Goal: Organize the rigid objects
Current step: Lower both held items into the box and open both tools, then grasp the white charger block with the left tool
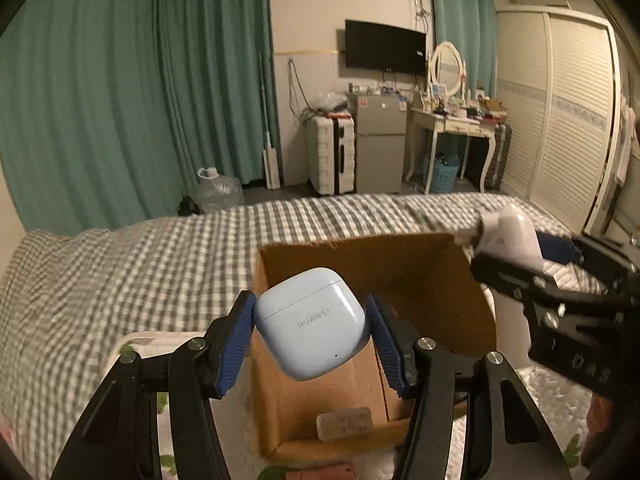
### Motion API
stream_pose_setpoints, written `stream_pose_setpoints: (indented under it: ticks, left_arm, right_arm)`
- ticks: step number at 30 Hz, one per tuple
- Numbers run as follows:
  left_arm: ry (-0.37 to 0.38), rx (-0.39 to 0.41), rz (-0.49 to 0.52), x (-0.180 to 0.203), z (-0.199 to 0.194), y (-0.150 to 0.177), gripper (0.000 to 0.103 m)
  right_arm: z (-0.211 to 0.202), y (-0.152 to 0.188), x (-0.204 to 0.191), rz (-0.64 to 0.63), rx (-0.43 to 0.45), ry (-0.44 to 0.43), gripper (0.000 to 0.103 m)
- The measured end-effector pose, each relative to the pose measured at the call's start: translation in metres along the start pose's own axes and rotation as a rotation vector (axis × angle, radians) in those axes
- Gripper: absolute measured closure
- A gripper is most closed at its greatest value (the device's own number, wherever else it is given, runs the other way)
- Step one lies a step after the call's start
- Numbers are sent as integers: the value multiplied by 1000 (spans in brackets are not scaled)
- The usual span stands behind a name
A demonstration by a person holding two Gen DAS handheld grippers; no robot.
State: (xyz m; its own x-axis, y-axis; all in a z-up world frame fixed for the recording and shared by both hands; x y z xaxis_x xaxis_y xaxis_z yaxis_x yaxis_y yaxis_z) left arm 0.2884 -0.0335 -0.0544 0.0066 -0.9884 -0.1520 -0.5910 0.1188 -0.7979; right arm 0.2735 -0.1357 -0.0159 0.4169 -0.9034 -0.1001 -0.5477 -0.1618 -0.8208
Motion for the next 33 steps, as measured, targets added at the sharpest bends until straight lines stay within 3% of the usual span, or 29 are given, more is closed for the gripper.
stream_pose_setpoints:
  ticks: [8, 15, 21, 26, 27, 29, 33]
  left_arm:
    - [9, -88, 41, 18, 53, 30, 45]
    - [-22, -130, 25, 18, 61, 35, 42]
    - [-5, -112, -37, 5, 50, 26, 40]
    - [-15, -92, -32, 3, 44, 20, 40]
    - [-15, -91, -32, 2, 42, 20, 40]
    - [-16, -87, -37, 0, 36, 20, 40]
    - [-27, -78, -54, -6, 15, 16, 40]
  right_arm:
    - [53, 28, 30, 47, -85, -4, 51]
    - [56, 32, 36, 43, -94, 4, 51]
    - [56, 31, 36, 49, -87, 3, 51]
    - [66, 24, 38, 44, -81, -2, 50]
    - [70, 23, 38, 45, -74, -12, 49]
    - [73, 22, 38, 55, -77, -18, 22]
    - [55, 19, 41, 70, -41, -12, 21]
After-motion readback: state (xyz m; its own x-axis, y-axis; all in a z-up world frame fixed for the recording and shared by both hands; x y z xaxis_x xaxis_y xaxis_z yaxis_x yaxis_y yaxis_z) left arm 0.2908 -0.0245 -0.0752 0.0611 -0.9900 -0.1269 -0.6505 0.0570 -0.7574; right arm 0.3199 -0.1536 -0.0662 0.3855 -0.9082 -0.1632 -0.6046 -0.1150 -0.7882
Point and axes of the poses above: each gripper's, at about its wrist camera, not at the fingertips, and z roughly the way its jaws point, x to its right, y to its underside, the point moved 9 cm from there along z, roughly the way its jaws point, and after that the axes turned 10 degrees about -y, right-handed, at the moved point
